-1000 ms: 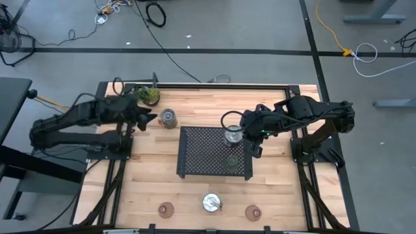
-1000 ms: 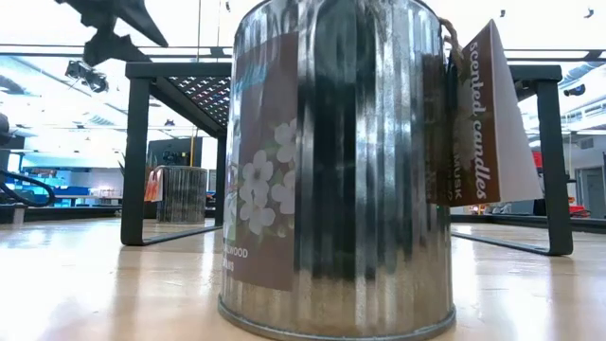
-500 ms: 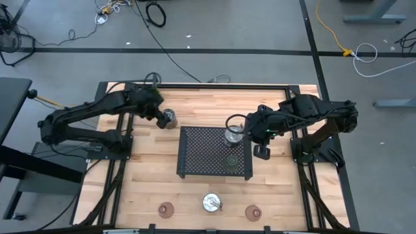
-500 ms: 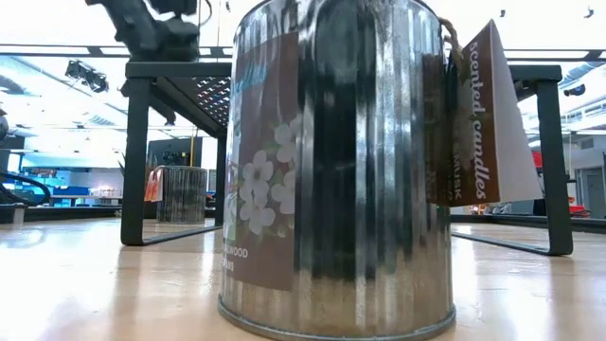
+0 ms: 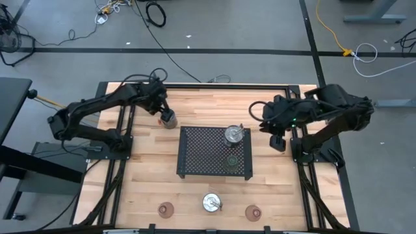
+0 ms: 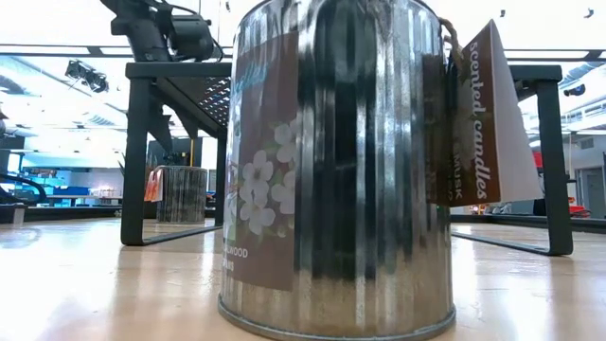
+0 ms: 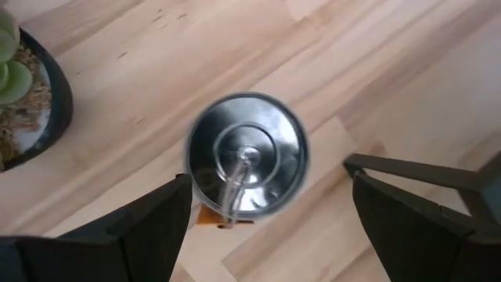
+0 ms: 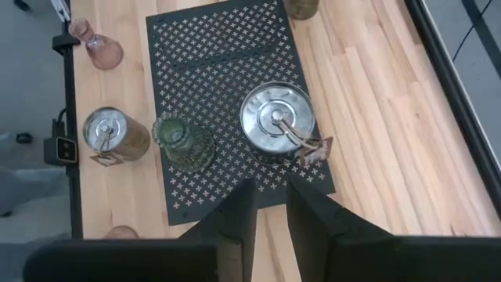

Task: Pick & Place candle stick holders
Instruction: Put the silver scented candle on the shelf aligned with the silver scented candle

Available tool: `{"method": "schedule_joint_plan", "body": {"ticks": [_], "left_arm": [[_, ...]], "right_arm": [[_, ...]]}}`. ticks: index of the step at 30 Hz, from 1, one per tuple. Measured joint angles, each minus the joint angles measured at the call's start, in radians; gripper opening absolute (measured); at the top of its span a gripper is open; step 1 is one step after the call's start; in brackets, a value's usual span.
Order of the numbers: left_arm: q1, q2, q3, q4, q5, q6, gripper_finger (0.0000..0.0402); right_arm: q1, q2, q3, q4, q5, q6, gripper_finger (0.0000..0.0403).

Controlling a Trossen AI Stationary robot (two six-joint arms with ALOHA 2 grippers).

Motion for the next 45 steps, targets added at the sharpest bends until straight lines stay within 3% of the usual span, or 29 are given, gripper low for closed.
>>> {"method": "schedule_joint_plan", "body": {"ticks": [10,28,45], "left_arm": [[0.032,0.059,0.000,-0.001,0.025,0.014,0.0356],[0.055,0.058,0.000,0.016,0.046,0.029,0.0356],[0.054,0.221,0.000,0.065,0.048,0.037,0.0356]], "right_arm": [[0.000,-0.018,0.000,-0.011,0.052,0.006,0.0073],[0.000,-0.017,0.000,-0.010,0.096,0.035,0.0073],[0.000,-0.017,0.000,-0.010,0.095,0.037,0.0073]]}}
